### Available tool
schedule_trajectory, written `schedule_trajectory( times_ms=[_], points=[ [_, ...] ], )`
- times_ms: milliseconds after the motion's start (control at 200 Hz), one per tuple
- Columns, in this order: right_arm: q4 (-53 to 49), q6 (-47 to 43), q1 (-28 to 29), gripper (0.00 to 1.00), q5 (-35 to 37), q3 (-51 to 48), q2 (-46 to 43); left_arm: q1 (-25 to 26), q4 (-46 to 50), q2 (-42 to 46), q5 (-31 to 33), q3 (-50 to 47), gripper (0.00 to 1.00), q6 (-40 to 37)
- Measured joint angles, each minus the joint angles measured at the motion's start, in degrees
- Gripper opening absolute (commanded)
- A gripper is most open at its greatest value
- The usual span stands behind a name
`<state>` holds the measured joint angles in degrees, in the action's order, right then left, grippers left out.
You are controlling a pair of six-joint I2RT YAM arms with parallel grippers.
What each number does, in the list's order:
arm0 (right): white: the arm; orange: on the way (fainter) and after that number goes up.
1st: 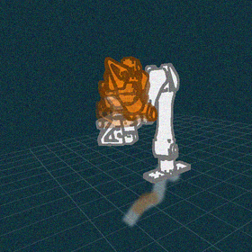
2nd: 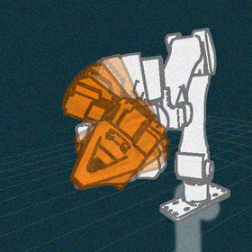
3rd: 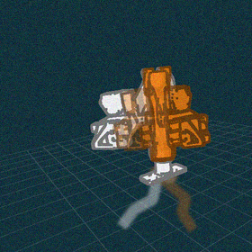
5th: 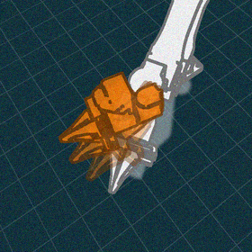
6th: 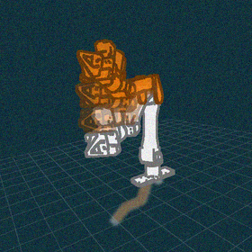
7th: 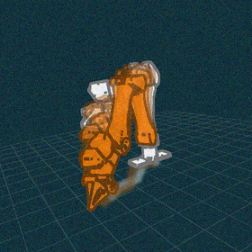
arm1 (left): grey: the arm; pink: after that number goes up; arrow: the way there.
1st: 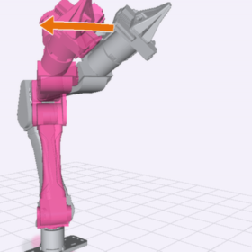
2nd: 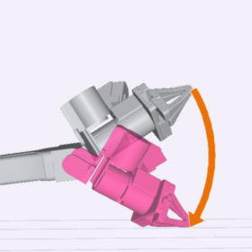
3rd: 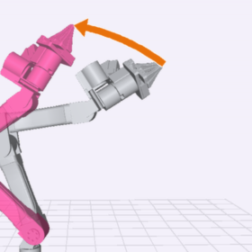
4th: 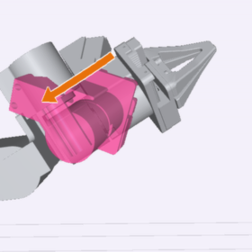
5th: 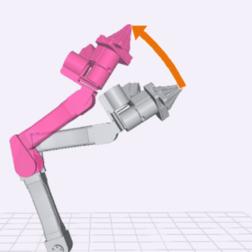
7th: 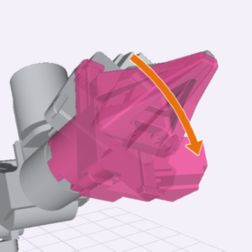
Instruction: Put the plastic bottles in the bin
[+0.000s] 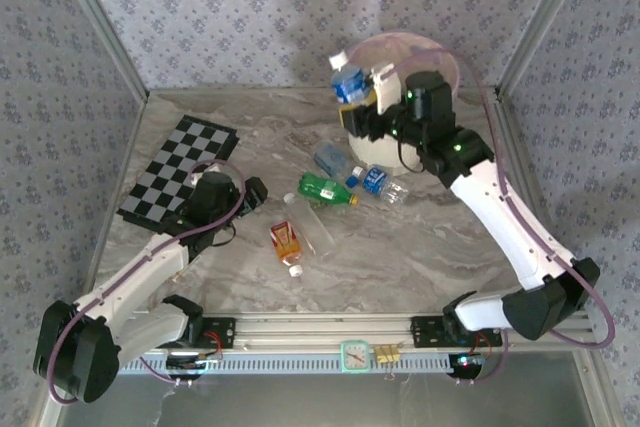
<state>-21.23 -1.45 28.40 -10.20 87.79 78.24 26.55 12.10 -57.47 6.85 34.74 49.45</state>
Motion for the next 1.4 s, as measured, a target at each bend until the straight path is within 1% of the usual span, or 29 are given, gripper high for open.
schedule_trajectory(
  times_ms=[240,475,590,755,830,885,980,1074,1149,1289,1399],
  points=[
    [-3.5,-6.6,-4.4,0.50,13.3,13.4,8.9,0.0,0.4,0.6,0.5,0.0,1.00,-3.0],
    [-14.4,-8.5,-11.2,0.49,21.9,27.5,23.3,0.0,0.5,-0.1,0.5,0.0,1.00,-5.1],
    [-19.0,-8.5,-12.7,0.49,24.6,30.5,27.9,0.0,0.7,-0.4,0.5,0.0,1.00,-5.9],
    [-23.5,-8.5,-12.8,0.50,27.3,31.9,31.3,0.0,1.1,-0.4,0.5,0.0,1.00,-6.8],
    [-25.0,-8.4,-12.9,0.55,27.7,33.0,32.6,0.0,1.3,-0.4,0.5,0.0,1.00,-7.0],
    [-25.7,-8.3,-13.0,0.61,28.0,33.7,33.2,0.0,1.4,-0.4,0.4,0.0,1.00,-7.0],
    [-26.8,-8.1,-13.2,0.76,28.5,34.4,33.5,0.0,1.5,-0.4,0.5,0.0,1.00,-7.0],
    [-27.3,-7.3,-13.2,0.86,28.7,36.2,33.5,0.0,1.5,-0.4,0.5,0.0,1.00,-7.0],
    [-27.3,-6.6,-13.2,0.99,28.4,37.7,33.2,0.0,1.5,-0.4,0.5,0.0,1.00,-7.0],
    [-27.1,-5.0,-12.8,1.00,25.9,37.5,29.4,0.0,1.5,-0.4,0.5,0.0,1.00,-7.0],
    [-24.6,-3.6,-12.2,1.00,22.8,32.8,22.2,0.0,1.4,-0.4,0.5,0.0,1.00,-7.0]
  ],
)
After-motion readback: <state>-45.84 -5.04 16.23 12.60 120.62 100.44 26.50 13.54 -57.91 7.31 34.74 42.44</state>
